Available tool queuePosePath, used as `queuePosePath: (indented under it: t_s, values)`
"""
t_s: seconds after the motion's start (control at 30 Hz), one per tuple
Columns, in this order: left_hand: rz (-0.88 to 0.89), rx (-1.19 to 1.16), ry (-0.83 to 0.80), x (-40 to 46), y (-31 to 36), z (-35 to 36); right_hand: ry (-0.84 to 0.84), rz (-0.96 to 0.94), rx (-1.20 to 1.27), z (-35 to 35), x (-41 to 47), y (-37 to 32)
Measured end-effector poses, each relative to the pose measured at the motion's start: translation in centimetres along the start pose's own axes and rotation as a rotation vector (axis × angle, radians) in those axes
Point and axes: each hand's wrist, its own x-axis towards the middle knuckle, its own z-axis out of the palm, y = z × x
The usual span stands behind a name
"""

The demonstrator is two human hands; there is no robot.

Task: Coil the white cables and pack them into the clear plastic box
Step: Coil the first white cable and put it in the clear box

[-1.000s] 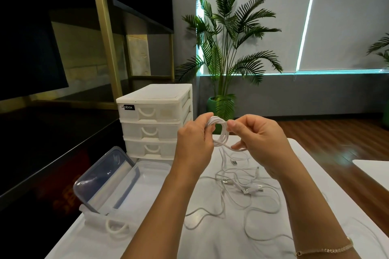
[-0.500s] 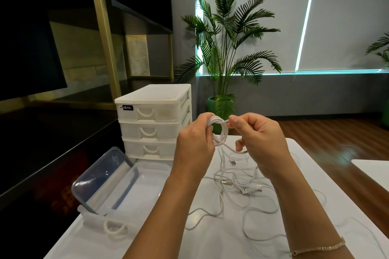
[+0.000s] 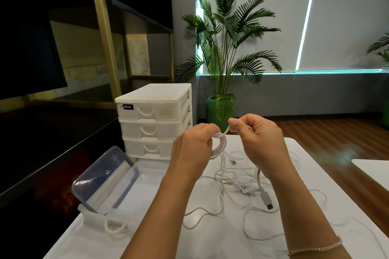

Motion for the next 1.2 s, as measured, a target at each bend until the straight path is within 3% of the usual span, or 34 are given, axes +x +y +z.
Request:
queuePosePath:
  t_s: [0.33, 0.6, 0.8, 0.97, 1.2]
  values:
    - [-0.039, -0.333, -0.078, 0.2, 1.1, -0.4, 0.142, -0.068, -0.004, -0.1, 0.1, 0.2]
    - [0.005, -0.481, -0.055, 0.1, 2.3, -0.6, 0.144, 0.011, 0.087, -0.4, 0.2, 0.3]
    - [0.095, -0.428, 0.024, 0.0, 2.0, -0.2, 0.062, 0.059, 0.051, -0.3, 0.2, 0.5]
    - [0.018, -0.378, 0.076, -0.1, 1.8, -0.2, -0.107, 0.038, -0.013, -0.4, 0.2, 0.8]
    - [-0.162, -0.343, 0.145, 0.0, 1.5, -0.4, -0.184, -0.159, -0.313, -1.4, 0.2, -0.2]
